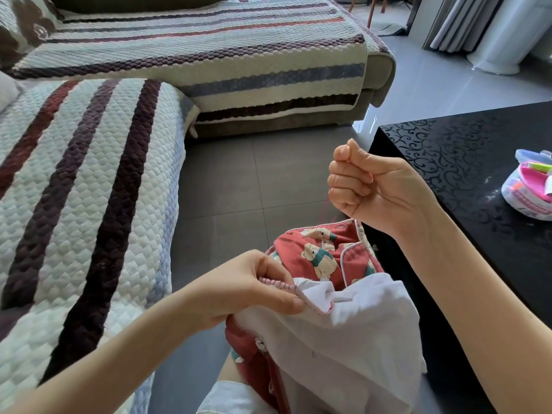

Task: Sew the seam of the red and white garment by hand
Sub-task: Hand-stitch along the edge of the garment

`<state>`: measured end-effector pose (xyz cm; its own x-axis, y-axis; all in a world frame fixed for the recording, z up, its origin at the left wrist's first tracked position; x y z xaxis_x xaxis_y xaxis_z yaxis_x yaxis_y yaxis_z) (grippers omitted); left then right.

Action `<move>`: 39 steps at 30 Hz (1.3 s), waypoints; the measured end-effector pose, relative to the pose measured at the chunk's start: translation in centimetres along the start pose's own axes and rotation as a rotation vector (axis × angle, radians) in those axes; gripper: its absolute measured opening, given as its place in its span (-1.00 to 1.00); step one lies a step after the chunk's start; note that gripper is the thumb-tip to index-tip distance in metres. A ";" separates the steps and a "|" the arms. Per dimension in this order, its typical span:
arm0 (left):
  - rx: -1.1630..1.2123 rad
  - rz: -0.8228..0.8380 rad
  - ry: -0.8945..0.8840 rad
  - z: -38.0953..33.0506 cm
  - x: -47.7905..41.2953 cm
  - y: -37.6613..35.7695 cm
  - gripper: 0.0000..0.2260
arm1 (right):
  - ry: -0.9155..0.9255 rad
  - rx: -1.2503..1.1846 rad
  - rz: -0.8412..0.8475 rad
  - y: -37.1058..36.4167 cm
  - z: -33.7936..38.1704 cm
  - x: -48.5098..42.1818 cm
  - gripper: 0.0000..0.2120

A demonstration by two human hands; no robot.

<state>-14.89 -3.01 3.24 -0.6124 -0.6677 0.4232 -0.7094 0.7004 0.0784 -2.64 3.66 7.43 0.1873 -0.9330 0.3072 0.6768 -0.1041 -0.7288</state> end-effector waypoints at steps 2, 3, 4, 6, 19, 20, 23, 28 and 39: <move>0.005 0.007 -0.004 0.1 0.0 -0.1 -0.90 | -0.006 0.013 -0.041 0.3 -0.3 -0.3 -0.76; 0.008 0.006 -0.009 0.1 0.0 0.0 -0.90 | -0.009 0.040 -0.076 0.8 -0.5 -0.4 -0.78; 0.014 0.000 -0.013 0.2 0.0 0.1 -0.89 | 0.004 0.115 -0.130 1.5 -0.7 -0.5 -0.79; 0.038 -0.030 -0.020 0.3 0.0 0.4 -0.91 | 0.115 0.444 -0.283 3.4 -0.5 -0.2 -0.81; 0.149 -0.206 0.032 2.1 -1.0 3.0 -0.85 | 0.519 1.211 -0.067 2.2 -6.5 5.4 -0.90; 0.152 -0.208 0.040 2.2 -1.0 3.0 -0.81 | 0.520 1.199 -0.086 2.4 -6.4 5.4 -0.91; 0.171 -0.215 0.056 2.5 -1.1 3.1 -0.75 | 0.508 1.205 -0.101 2.9 -6.4 5.3 -0.91; 0.215 -0.199 0.060 2.4 -1.0 2.8 -0.84 | 0.467 1.204 -0.096 3.1 -6.7 5.3 -0.91; 0.233 -0.147 0.062 2.3 -1.0 2.4 -0.93 | 0.434 1.140 -0.072 2.9 -7.1 5.0 -0.88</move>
<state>-16.78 -1.25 0.97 -0.4794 -0.7360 0.4780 -0.8547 0.5152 -0.0639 -4.79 -3.78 2.47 0.0183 -0.9978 -0.0639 0.9532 -0.0019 0.3022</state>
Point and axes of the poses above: each hand's wrist, its own x-axis away from the middle knuckle, its own y-axis out of the back of the hand, z = x × y, the point moved 9 cm from there along -x, towards the middle knuckle, and after that the axes turned 11 degrees about -z, right-handed, at the moved point
